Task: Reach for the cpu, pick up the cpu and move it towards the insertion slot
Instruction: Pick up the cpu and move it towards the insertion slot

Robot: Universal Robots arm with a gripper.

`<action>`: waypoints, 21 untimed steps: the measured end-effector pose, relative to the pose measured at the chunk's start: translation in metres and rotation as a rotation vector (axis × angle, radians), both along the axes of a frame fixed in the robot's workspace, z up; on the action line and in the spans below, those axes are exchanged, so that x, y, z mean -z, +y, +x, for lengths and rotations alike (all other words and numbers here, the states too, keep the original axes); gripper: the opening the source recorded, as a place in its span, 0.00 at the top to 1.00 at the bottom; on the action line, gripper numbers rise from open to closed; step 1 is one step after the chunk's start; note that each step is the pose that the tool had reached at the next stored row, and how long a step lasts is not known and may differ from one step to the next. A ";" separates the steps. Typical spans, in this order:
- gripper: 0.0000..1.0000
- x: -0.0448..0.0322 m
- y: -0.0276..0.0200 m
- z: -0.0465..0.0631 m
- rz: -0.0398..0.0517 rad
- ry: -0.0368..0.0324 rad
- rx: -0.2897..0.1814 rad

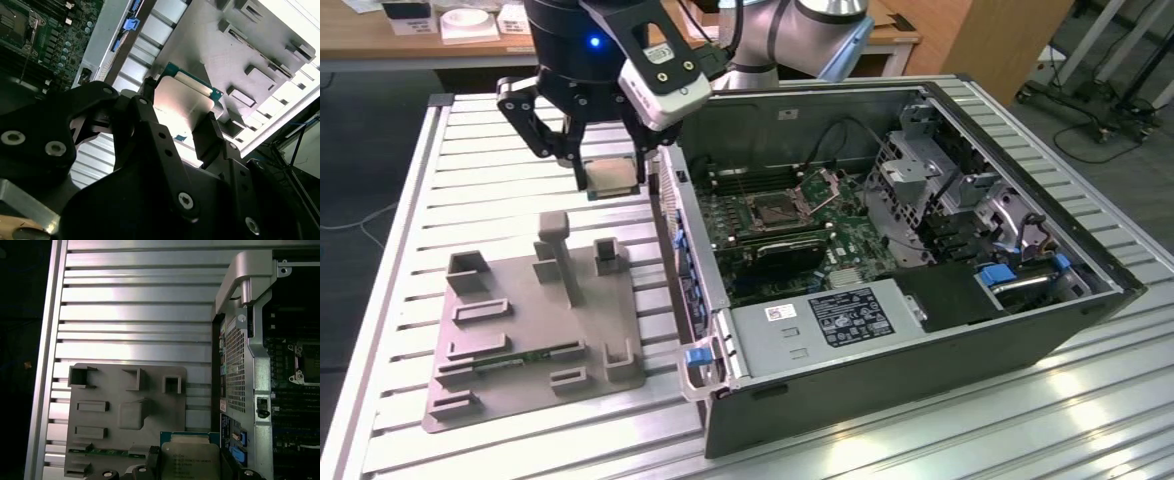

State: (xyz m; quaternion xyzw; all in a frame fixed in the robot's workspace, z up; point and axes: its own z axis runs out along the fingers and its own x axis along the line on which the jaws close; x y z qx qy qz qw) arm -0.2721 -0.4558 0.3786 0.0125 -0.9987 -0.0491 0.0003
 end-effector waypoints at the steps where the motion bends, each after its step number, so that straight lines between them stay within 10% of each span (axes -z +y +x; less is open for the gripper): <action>1: 0.45 0.0001 0.0000 0.001 0.0000 0.0000 0.000; 21: 0.45 0.0016 0.0000 0.019 0.0004 -0.0001 0.000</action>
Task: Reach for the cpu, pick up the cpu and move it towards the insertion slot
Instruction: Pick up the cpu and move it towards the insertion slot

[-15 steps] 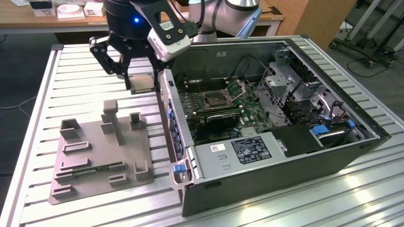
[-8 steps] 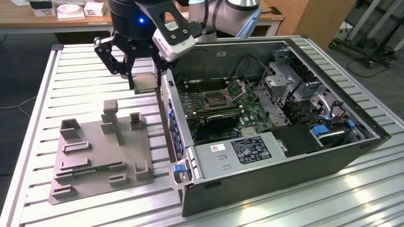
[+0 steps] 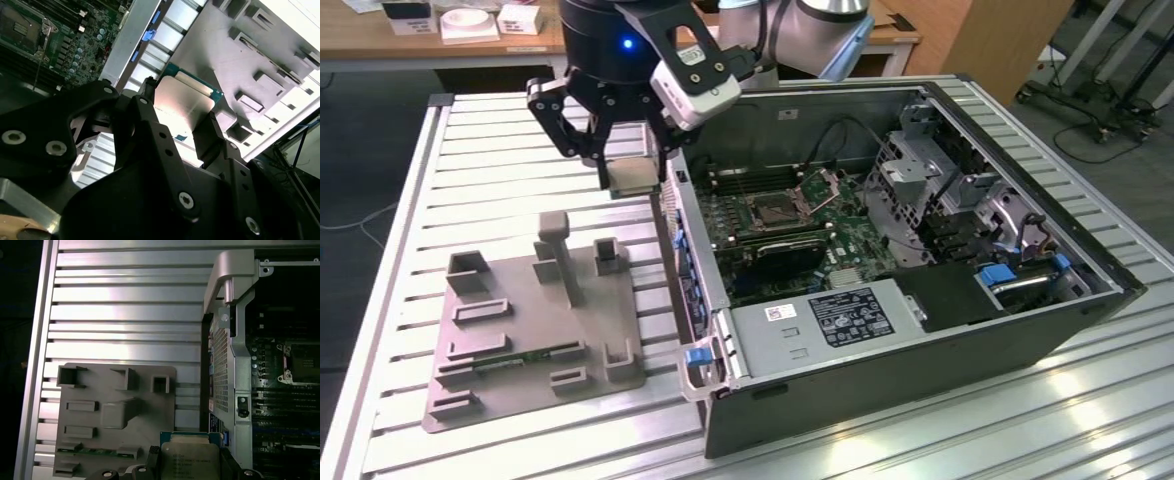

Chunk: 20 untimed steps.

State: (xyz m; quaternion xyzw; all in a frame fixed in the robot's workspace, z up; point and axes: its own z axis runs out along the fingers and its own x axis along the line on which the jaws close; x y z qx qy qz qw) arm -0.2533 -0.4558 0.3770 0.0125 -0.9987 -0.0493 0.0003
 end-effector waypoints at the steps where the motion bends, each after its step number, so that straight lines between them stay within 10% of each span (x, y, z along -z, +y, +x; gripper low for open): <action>1: 0.45 0.0000 0.0000 0.001 0.0000 0.0000 0.000; 20: 0.45 0.0005 0.0000 0.015 -0.0001 0.0000 0.000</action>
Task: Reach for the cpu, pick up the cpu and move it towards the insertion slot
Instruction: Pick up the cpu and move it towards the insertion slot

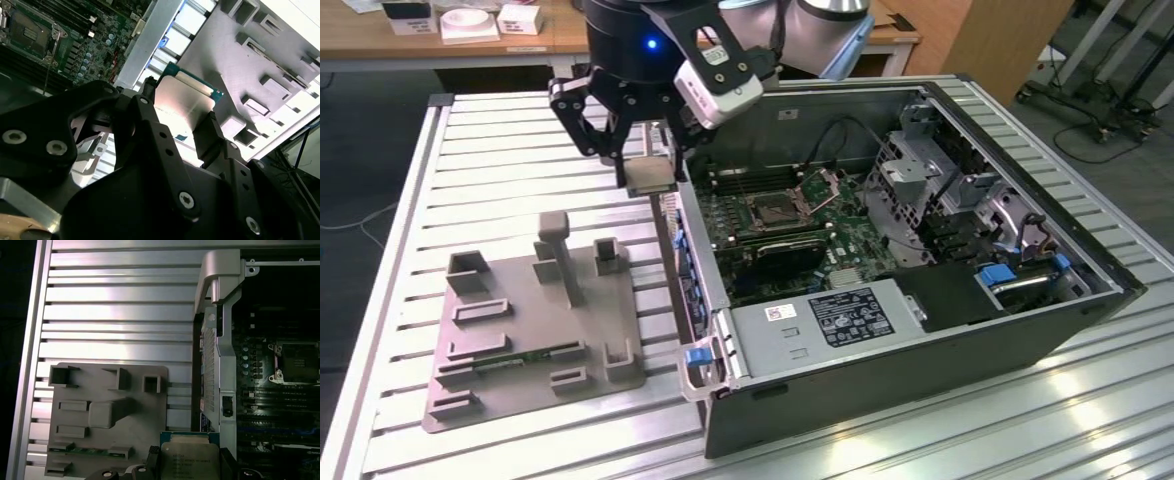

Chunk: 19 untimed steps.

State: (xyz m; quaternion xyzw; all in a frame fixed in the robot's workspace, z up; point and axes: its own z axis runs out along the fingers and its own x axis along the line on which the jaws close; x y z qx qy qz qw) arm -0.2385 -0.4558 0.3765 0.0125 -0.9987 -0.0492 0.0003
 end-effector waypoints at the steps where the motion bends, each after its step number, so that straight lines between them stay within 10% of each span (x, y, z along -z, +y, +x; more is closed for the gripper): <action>1: 0.45 0.0000 0.0000 0.001 0.0000 0.0000 0.000; 19: 0.45 0.0004 0.0000 0.018 0.0000 0.0000 0.000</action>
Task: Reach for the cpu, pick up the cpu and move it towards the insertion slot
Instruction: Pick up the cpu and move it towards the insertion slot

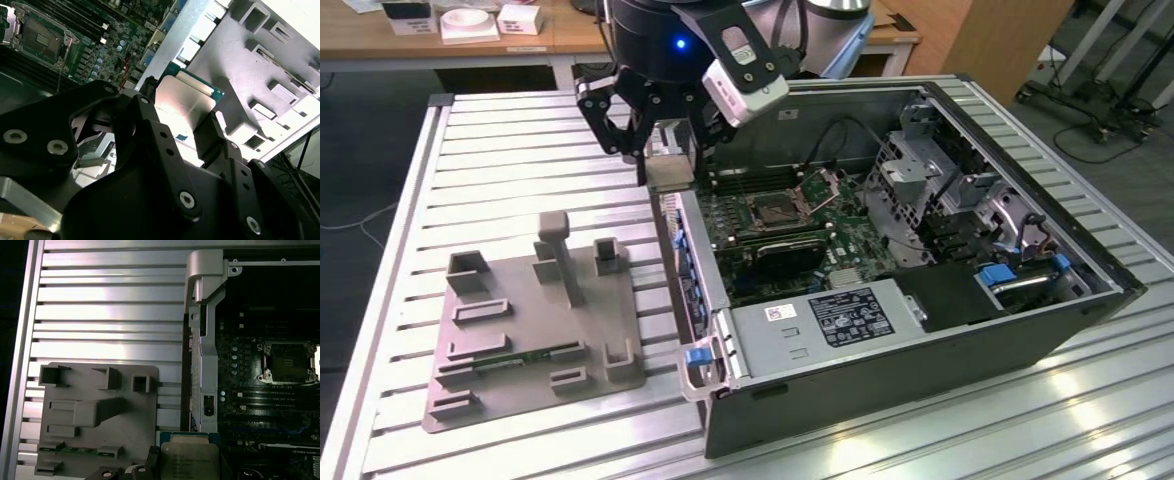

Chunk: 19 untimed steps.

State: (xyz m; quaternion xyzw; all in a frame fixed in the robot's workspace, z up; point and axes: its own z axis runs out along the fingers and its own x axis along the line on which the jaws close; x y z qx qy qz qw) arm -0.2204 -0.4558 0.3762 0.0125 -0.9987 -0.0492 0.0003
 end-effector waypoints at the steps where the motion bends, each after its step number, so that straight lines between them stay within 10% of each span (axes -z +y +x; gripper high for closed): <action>1: 0.45 0.0000 0.0000 0.001 0.0000 0.0000 0.000; 19: 0.45 0.0004 0.0001 0.018 0.0012 0.0000 0.000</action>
